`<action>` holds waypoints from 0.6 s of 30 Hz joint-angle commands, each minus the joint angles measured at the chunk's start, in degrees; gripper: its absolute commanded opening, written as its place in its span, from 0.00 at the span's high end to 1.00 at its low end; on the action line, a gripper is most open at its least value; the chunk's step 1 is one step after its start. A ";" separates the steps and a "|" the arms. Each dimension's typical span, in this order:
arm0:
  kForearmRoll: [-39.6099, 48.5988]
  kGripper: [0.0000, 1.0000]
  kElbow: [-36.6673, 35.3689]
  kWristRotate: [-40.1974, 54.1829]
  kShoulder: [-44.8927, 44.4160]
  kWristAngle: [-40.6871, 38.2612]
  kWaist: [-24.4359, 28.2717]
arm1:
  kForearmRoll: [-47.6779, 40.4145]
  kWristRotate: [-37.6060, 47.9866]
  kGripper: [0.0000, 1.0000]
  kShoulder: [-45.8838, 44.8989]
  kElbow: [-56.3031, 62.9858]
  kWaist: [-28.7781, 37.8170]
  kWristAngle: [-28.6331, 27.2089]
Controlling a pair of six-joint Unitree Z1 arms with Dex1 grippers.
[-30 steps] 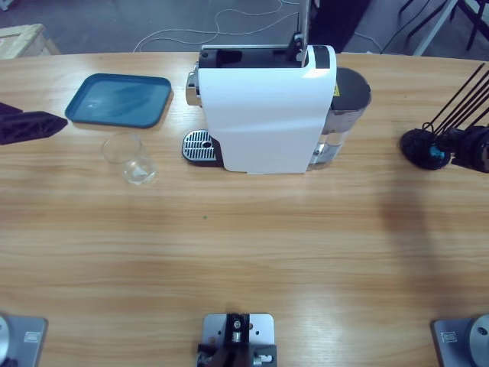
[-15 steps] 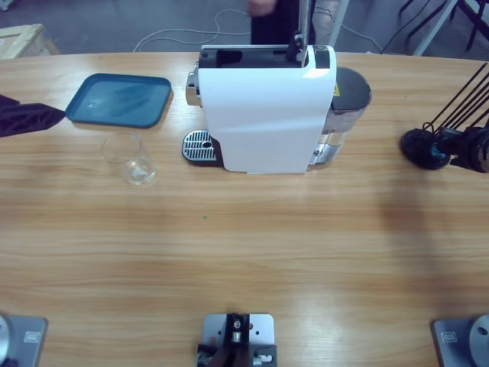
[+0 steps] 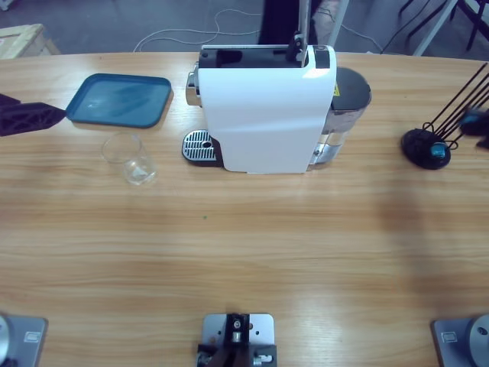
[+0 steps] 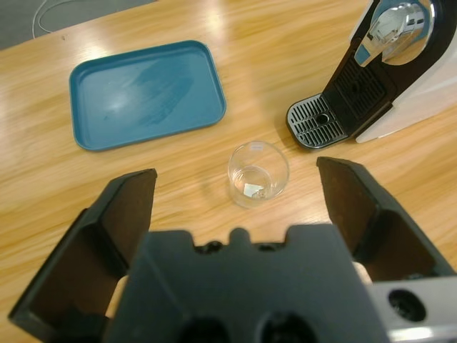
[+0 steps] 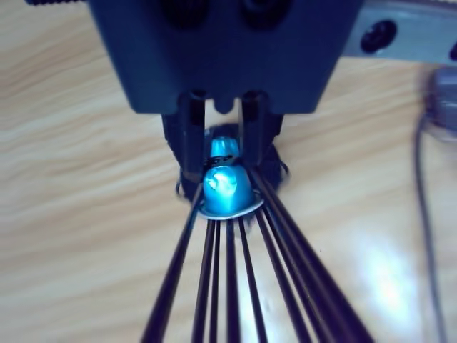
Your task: Pour coffee
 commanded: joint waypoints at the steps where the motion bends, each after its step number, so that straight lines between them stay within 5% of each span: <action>1: -0.49 0.03 2.36 0.52 -0.80 -0.05 0.48 | 15.81 -3.08 1.00 -6.61 -18.23 1.05 -1.58; 8: 0.15 0.03 2.77 0.60 -3.81 -1.04 0.49 | 35.04 -15.91 1.00 -7.10 -42.17 6.62 -7.02; 12: 0.53 0.03 2.77 0.60 -3.91 -1.86 0.49 | 41.40 -28.58 1.00 -8.63 -46.64 19.84 -5.44; 18: 1.29 0.03 2.86 0.78 -4.18 -3.16 0.49 | 41.30 -34.12 1.00 -10.45 -42.31 36.13 16.93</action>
